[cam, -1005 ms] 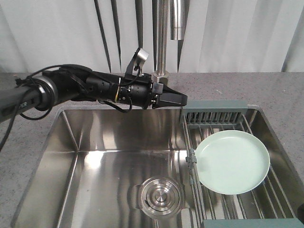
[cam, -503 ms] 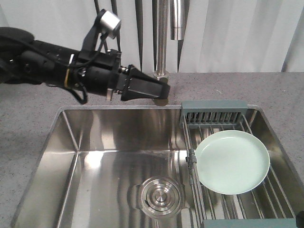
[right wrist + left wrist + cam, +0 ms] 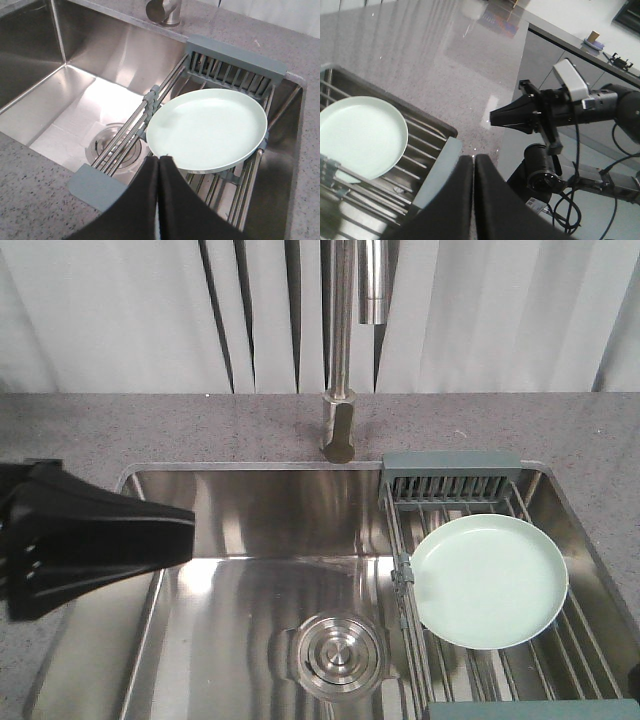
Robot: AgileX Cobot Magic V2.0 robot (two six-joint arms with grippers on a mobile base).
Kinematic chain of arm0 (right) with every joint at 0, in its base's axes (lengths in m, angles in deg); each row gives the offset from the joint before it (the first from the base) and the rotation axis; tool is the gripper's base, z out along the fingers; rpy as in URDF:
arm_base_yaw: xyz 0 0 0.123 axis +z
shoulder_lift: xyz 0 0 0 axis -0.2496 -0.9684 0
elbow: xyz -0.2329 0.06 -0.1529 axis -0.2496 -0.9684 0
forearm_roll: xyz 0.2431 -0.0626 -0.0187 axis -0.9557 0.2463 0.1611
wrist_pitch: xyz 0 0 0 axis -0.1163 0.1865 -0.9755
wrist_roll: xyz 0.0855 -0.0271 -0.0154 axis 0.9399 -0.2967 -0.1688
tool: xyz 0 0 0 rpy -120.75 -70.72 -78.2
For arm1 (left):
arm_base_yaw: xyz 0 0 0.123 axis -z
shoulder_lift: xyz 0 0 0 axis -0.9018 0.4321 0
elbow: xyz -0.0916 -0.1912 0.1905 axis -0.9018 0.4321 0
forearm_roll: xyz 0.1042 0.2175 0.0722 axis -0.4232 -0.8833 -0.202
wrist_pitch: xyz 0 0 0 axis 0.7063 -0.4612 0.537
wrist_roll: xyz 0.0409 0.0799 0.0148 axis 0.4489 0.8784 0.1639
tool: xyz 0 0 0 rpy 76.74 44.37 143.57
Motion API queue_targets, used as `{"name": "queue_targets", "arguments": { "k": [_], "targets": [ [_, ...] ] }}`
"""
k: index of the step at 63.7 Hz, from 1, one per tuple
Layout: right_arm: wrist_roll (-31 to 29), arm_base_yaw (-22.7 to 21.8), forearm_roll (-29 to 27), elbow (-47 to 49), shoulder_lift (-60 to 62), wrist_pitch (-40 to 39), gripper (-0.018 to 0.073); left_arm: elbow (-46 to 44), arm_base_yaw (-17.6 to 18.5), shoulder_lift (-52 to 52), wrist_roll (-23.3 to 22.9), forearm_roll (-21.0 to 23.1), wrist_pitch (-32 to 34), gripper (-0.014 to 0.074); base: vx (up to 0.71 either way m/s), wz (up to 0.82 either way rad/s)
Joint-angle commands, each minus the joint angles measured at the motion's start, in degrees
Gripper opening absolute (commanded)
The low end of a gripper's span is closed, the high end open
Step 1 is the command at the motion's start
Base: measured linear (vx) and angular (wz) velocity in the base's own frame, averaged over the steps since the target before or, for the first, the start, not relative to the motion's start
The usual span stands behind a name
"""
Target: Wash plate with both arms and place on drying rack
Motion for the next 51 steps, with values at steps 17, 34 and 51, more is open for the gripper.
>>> {"name": "queue_targets", "arguments": {
  "k": [17, 34, 51],
  "targets": [
    [0.0, -0.3, -0.9, 1.5, -0.7, -7.6, -0.0008, 12.0, -0.1, -19.9, 0.0, -1.3, -21.9, -0.0006, 0.00, 0.00],
    [0.0, -0.3, -0.9, 1.5, -0.7, -7.6, -0.0008, 21.7, -0.1, -24.6, 0.1, -1.2, -28.8, -0.0006, 0.00, 0.00],
    [0.0, -0.3, -0.9, 1.5, -0.7, -7.6, -0.0008, 22.4, -0.1, -24.6, 0.1, -1.1, -27.6, -0.0006, 0.00, 0.00]
  ]
}}
